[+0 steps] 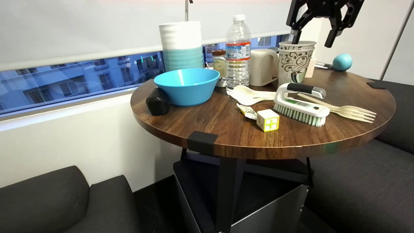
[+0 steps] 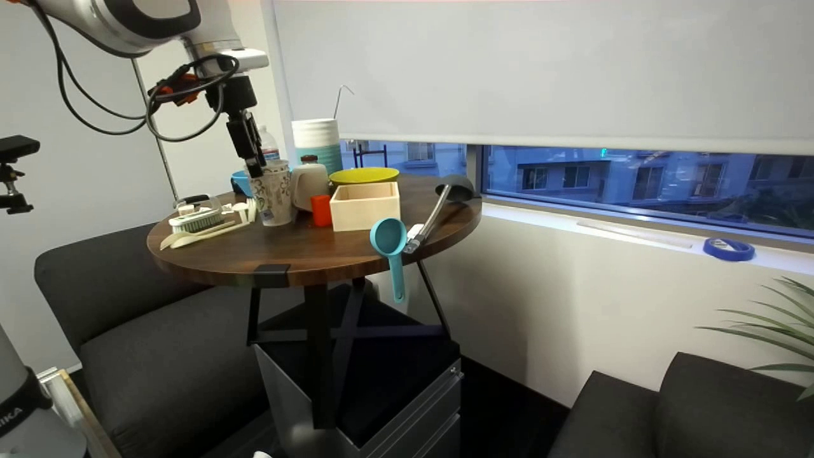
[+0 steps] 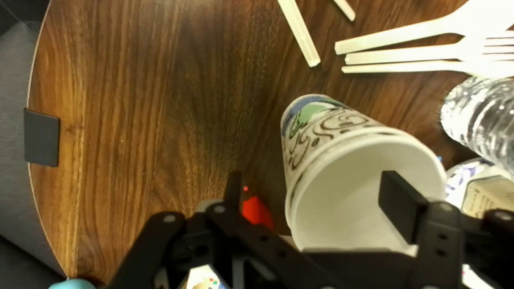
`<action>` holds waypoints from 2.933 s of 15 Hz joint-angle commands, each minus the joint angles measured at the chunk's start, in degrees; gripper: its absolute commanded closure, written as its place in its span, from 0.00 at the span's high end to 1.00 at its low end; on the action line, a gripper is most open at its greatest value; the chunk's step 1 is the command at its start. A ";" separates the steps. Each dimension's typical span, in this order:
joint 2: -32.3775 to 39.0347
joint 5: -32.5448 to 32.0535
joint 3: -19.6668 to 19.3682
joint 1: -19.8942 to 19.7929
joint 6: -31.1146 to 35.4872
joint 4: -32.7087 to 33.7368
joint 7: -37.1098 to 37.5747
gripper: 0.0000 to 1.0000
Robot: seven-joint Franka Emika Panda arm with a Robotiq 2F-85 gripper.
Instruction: Pick up the paper cup on the left, put it in the other paper cup and then turn the paper cups over
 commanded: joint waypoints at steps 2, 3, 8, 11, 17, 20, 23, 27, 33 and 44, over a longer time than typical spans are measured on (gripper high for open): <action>0.75 -2.10 -0.07 0.11 0.05 -2.87 2.35 1.00; 0.58 -2.25 -0.14 0.10 -0.47 -3.17 2.52 1.00; -1.39 -4.52 -0.22 -0.24 -6.48 -3.48 4.61 1.00; -3.00 -5.43 -0.58 -0.17 -12.23 -3.20 5.40 1.00; -5.28 -7.41 -1.15 -0.36 -18.05 -3.21 7.04 1.00; -5.26 -7.87 -1.25 -0.37 -19.57 -3.04 7.52 1.00; -5.05 -7.60 -1.10 -0.73 -23.04 -2.77 10.06 1.00; -4.84 -6.73 -1.11 -1.13 -29.04 -2.34 16.14 1.00; -4.87 -6.26 -1.57 -0.91 -35.69 -1.97 23.32 1.00; -6.08 -19.80 -0.15 4.26 -30.56 5.56 15.74 1.00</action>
